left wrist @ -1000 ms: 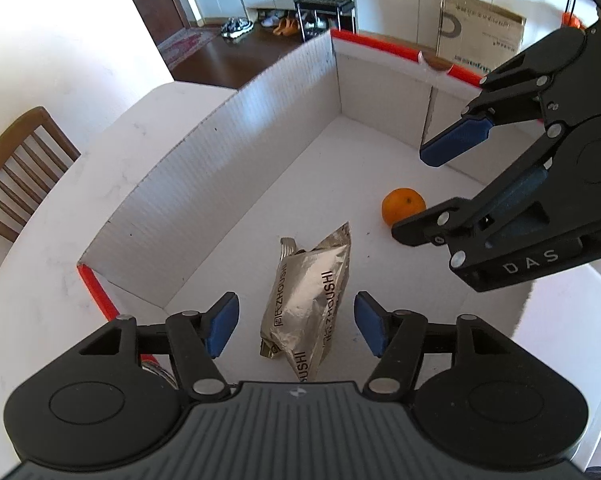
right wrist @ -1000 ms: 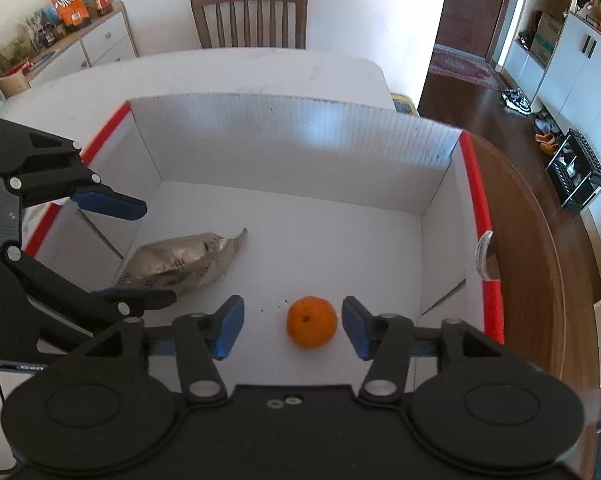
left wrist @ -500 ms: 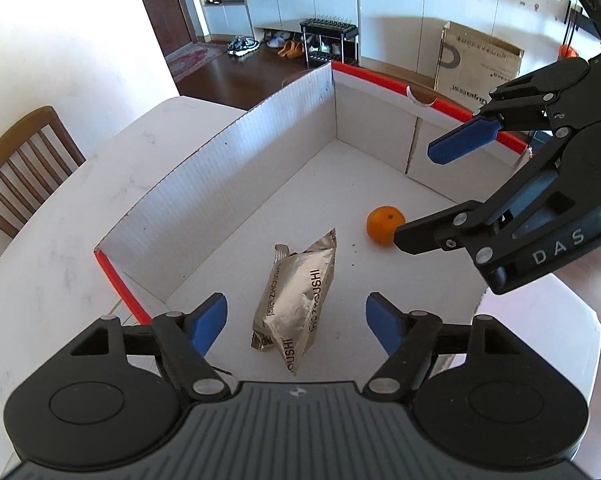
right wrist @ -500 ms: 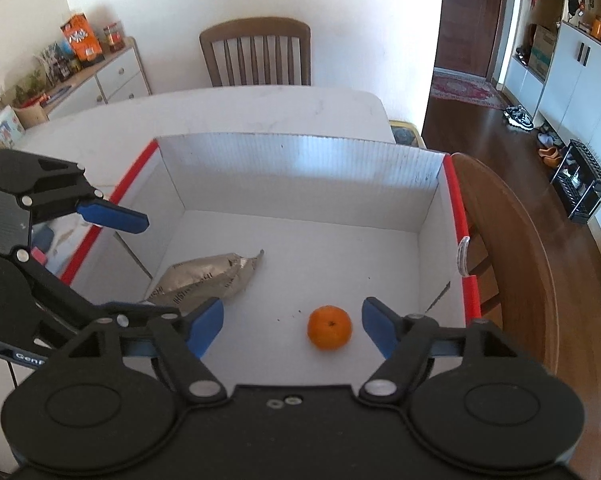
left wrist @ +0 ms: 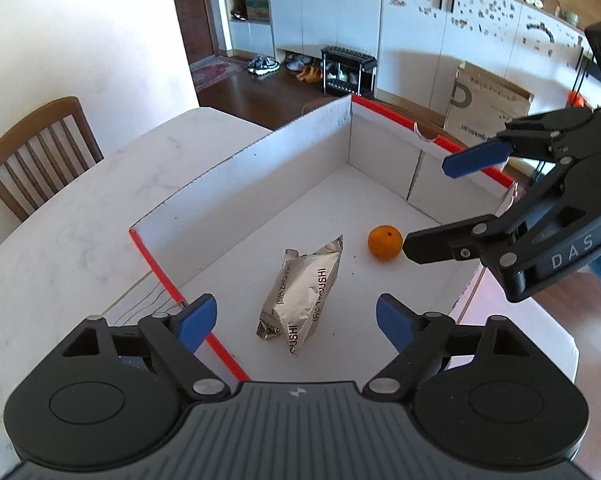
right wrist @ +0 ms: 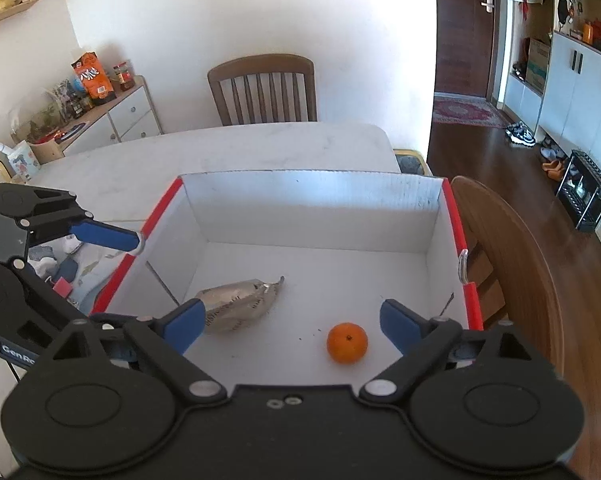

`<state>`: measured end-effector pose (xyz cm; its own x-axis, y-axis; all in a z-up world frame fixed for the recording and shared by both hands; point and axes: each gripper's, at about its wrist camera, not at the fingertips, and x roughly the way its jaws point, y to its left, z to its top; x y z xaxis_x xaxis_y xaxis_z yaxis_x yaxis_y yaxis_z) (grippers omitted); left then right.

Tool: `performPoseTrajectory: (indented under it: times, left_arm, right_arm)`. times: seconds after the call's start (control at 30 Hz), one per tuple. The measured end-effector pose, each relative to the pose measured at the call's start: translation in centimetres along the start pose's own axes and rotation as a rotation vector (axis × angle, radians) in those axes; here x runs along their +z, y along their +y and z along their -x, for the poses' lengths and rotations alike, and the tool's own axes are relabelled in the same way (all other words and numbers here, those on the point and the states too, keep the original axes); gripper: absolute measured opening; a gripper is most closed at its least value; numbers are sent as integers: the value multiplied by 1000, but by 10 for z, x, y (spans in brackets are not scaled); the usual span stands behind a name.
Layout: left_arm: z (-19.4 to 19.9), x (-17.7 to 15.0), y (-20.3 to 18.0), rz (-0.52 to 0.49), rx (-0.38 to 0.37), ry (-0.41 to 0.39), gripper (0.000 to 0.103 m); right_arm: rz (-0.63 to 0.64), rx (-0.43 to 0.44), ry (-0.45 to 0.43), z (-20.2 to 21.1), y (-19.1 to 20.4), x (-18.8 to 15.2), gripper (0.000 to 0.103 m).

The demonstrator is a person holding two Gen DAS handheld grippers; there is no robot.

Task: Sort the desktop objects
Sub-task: 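Withdraw both tools from the box back toward the table items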

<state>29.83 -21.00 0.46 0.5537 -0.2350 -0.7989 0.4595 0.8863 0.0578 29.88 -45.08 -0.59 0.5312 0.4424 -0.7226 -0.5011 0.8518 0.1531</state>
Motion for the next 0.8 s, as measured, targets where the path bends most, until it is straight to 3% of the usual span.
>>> performPoseTrajectory:
  times: [0.07,0.47,0.8]
  left_arm:
    - [4,-2,1,16,7,-11,103]
    - [43,-25,22,97,-42,-111,103]
    - [90,-62,50,160,-85,-208,103]
  right_arm:
    - [0,4,-6,1,2,0,95]
    - [17,25,-36,12,26,-2,97]
    - [18,13,-91,24,71,-5,97]
